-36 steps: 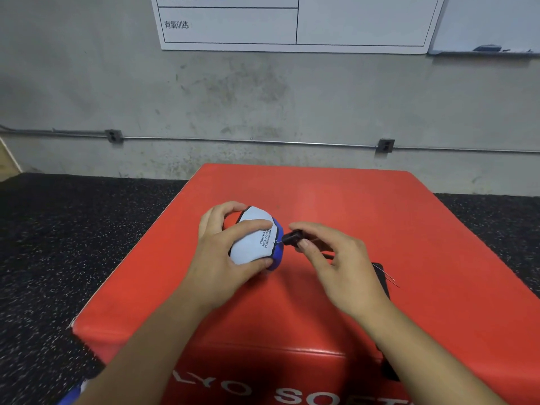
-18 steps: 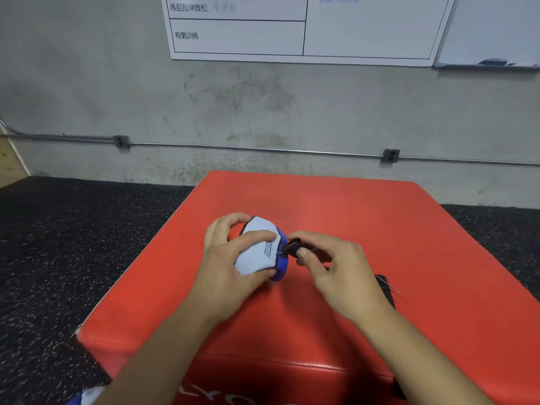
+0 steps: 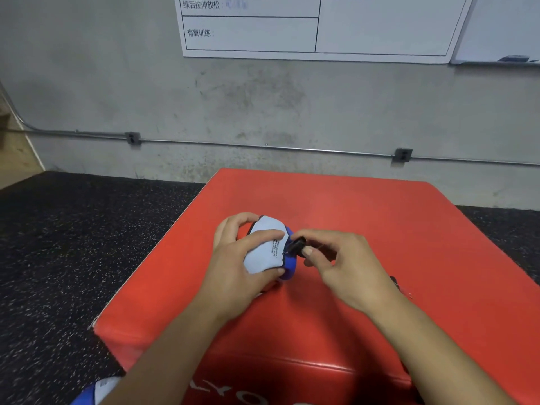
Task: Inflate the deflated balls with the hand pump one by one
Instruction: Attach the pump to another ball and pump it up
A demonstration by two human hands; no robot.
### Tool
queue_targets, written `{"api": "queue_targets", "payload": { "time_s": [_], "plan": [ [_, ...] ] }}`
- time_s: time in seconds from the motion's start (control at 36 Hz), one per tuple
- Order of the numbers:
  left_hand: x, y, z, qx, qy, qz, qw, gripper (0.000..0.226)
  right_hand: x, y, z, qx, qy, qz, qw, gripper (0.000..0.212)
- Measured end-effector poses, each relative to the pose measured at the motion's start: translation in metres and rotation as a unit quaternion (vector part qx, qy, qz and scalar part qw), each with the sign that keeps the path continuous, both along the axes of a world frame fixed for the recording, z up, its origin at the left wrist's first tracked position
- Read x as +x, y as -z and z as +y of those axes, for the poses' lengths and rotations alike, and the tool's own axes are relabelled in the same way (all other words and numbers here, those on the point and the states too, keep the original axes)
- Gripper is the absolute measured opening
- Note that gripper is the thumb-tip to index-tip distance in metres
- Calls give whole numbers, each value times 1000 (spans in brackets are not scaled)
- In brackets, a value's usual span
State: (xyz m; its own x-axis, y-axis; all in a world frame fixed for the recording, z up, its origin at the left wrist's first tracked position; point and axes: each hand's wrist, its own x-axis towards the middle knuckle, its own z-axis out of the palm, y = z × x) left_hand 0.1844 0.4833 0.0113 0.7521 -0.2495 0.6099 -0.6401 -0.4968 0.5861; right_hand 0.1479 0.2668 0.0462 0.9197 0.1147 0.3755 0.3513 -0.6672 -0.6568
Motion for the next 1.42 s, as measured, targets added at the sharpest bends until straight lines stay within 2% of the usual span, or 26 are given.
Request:
{"api": "queue_targets", "payload": {
  "time_s": [0.22, 0.5, 0.56, 0.69, 0.78, 0.86, 0.94, 1.17, 1.31, 1.42],
  "plan": [
    [0, 0, -1, 1, 3, 2, 1000, 59, 6, -1, -1, -21, -23, 31, 999, 34],
    [1, 2, -3, 6, 5, 0, 1000, 59, 15, 12, 2, -53, -16, -2, 998, 33],
    [2, 0, -3, 5, 3, -1, 1000, 59, 14, 15, 2, -18, -10, -7, 1000, 32],
    [4, -6, -6, 11, -4, -7, 1000, 55, 4, 18, -15, 149, -29, 21, 988, 38],
    [5, -7, -11, 2, -11, 0, 1000, 54, 3, 23, -45, 196, 18, 8, 980, 44],
    [6, -7, -16, -3, -19, -2, 1000, 56, 0, 30, -86, 145, 82, 18, 986, 46],
    [12, -8, -19, 1, -35, -8, 999, 64, -11, 39, -121, 58, 103, 53, 992, 46],
    [37, -4, -25, 21, -86, -16, 996, 66, -51, 62, -165, -125, -4, 138, 982, 42],
    [36, -1, -27, 12, -98, 2, 995, 75, -66, 75, -179, -195, -8, 150, 969, 68],
    [32, -2, -22, 20, -88, 13, 996, 82, -76, 77, -182, -238, -38, 172, 955, 69]
  ]
}}
